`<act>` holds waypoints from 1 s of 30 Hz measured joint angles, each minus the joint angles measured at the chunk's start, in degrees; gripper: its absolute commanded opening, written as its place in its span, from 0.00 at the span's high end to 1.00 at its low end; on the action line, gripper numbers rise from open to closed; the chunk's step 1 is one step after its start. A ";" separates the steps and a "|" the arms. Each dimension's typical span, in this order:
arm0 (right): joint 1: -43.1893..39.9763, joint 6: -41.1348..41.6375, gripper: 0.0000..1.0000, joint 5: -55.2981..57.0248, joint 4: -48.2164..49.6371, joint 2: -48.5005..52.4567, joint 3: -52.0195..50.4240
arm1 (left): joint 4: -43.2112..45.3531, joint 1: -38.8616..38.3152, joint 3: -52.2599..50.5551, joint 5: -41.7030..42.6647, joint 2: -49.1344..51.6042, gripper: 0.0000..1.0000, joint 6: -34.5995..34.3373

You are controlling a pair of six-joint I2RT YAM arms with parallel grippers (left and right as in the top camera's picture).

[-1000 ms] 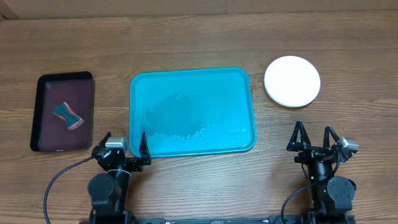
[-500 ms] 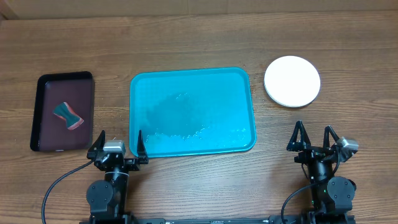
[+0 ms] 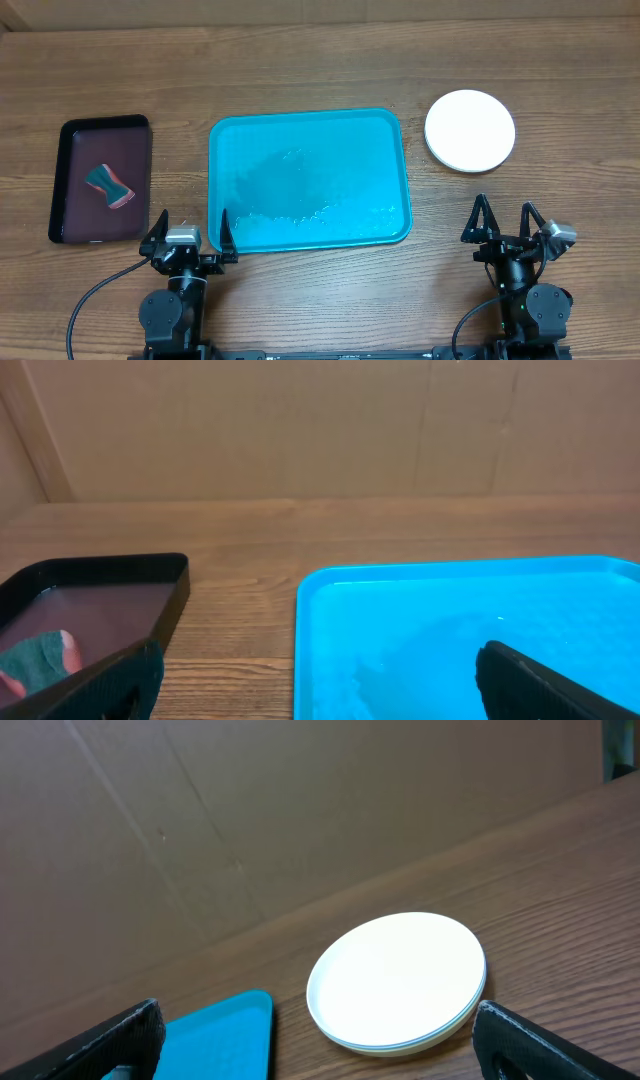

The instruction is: Clean dirty plates on tray and stack at the side

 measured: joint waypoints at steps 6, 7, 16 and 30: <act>0.00 0.04 0.00 0.02 0.02 0.00 0.00 | 0.00 0.00 0.00 0.00 0.00 0.00 0.00; 0.00 0.00 0.00 -0.02 0.02 0.00 0.00 | 0.00 0.00 0.00 0.00 0.00 0.00 0.00; 0.00 -1.07 0.00 0.33 0.02 0.00 0.00 | 0.00 0.00 0.00 0.00 0.00 0.00 0.00; 0.42 -17.92 0.00 -3.19 -0.46 0.00 0.00 | 0.00 0.00 0.00 0.00 0.00 0.00 0.00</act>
